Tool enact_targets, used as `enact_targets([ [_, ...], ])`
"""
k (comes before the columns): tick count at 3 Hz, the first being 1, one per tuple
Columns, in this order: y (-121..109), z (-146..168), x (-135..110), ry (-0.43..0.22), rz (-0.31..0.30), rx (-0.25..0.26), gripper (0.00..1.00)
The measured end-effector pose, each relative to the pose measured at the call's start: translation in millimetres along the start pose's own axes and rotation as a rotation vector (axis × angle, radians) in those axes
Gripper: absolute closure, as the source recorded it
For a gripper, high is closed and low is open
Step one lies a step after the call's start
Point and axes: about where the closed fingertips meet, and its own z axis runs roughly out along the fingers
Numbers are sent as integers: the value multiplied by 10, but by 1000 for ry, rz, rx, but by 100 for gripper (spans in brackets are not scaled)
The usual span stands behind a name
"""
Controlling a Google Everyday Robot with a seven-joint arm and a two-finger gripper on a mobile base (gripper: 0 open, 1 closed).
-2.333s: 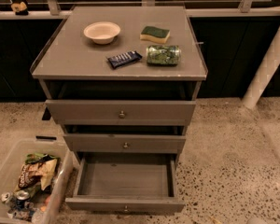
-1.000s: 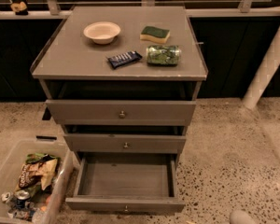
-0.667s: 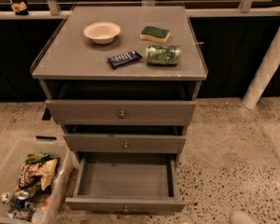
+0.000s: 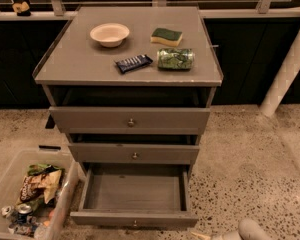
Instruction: Close bottom drawer
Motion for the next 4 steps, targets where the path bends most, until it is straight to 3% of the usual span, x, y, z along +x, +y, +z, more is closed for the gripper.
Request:
enact_targets([
  [2,-763,-233,260,36,-79,114,0],
  [3,-763,-233,260,36,-79,114,0],
  [4,-904,-239,294,42,-90,113,0],
])
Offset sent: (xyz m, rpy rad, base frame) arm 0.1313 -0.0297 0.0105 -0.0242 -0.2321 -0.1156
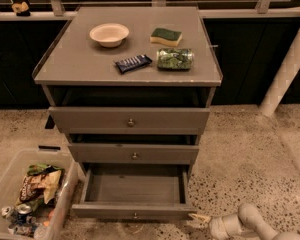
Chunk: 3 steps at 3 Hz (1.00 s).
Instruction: Close bottom drawer
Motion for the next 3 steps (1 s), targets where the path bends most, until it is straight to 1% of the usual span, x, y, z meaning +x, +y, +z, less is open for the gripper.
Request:
enact_targets([
  [1,-244,18,16,-1,-3,2,0],
  [2,-1171,-61,-18,30,-23,58,0],
  [3,-1172,-43,-16,28,-21,56,0],
])
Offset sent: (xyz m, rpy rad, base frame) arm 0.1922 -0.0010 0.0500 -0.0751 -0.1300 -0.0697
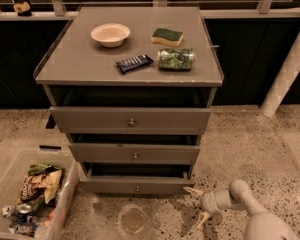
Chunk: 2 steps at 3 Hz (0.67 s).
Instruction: Close bottom drawer
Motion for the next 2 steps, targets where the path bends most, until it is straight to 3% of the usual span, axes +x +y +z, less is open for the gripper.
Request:
enact_targets([
  [2,-371,69,109,-4,57,23,0],
])
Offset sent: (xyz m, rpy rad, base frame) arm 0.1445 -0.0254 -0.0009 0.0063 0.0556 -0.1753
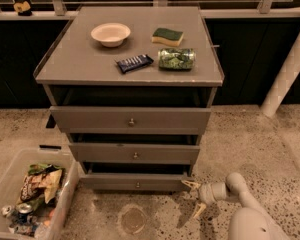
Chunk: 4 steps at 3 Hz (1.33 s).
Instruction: Close bottom drawer
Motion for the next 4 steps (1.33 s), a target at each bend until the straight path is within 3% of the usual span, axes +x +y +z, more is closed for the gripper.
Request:
enact_targets([
  [2,-346,-58,52,21,38,48,0],
  [3,-697,-215,52,33,0,116,0],
  [4,-696,-215,52,33,0,116,0],
])
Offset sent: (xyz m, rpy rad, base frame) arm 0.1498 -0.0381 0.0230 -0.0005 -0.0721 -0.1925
